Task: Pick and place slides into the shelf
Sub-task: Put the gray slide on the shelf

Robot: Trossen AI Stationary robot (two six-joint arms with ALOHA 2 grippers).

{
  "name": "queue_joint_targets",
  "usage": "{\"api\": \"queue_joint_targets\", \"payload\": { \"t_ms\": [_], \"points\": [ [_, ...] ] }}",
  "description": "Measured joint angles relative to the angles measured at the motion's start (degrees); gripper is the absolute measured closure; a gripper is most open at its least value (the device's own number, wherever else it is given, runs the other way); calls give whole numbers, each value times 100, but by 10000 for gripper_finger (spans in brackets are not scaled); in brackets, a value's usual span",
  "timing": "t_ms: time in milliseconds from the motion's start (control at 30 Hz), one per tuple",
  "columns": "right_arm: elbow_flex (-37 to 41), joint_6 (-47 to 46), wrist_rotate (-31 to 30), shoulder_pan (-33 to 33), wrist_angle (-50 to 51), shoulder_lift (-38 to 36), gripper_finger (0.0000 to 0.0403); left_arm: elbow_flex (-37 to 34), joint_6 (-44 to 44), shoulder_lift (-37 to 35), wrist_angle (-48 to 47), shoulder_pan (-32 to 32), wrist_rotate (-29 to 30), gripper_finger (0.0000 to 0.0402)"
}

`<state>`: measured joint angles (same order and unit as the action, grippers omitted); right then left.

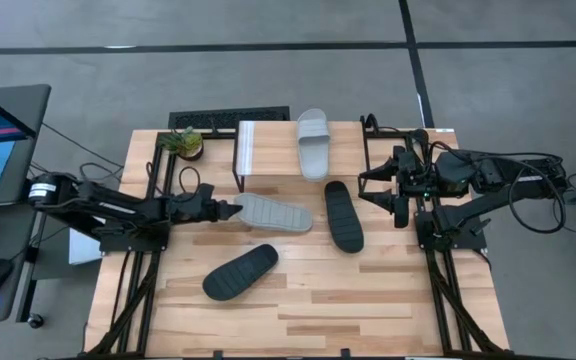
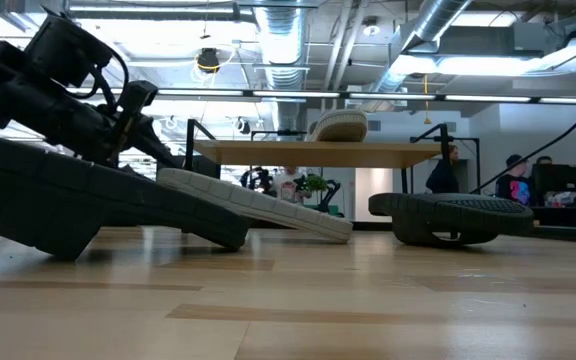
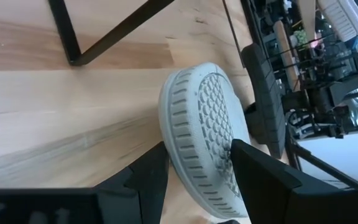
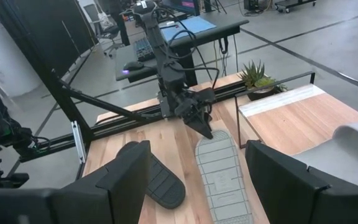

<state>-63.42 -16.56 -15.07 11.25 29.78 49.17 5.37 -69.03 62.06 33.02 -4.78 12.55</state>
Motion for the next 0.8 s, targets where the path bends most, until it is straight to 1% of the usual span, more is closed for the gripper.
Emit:
{"api": "queue_joint_targets", "payload": {
  "t_ms": [133,233,300,433,467,600,800],
  "points": [
    [0,0,0,0,0,0,148,0,-53,201,146,-2,-34,235],
    [0,0,1,0,0,0,148,1,-88,293,177,-4,-287,247],
    [0,0,2,0,0,0,148,3,-167,329,193,-6,-424,275],
    [0,0,0,0,0,0,148,10,-279,346,220,-4,-674,371],
    [0,0,2,0,0,0,148,11,-318,346,235,-4,-685,378],
    [0,0,2,-2,0,0,148,9,-289,352,421,1,-714,378],
    [0,0,1,-2,0,0,148,153,-172,357,399,52,-797,378]
  ]
}}
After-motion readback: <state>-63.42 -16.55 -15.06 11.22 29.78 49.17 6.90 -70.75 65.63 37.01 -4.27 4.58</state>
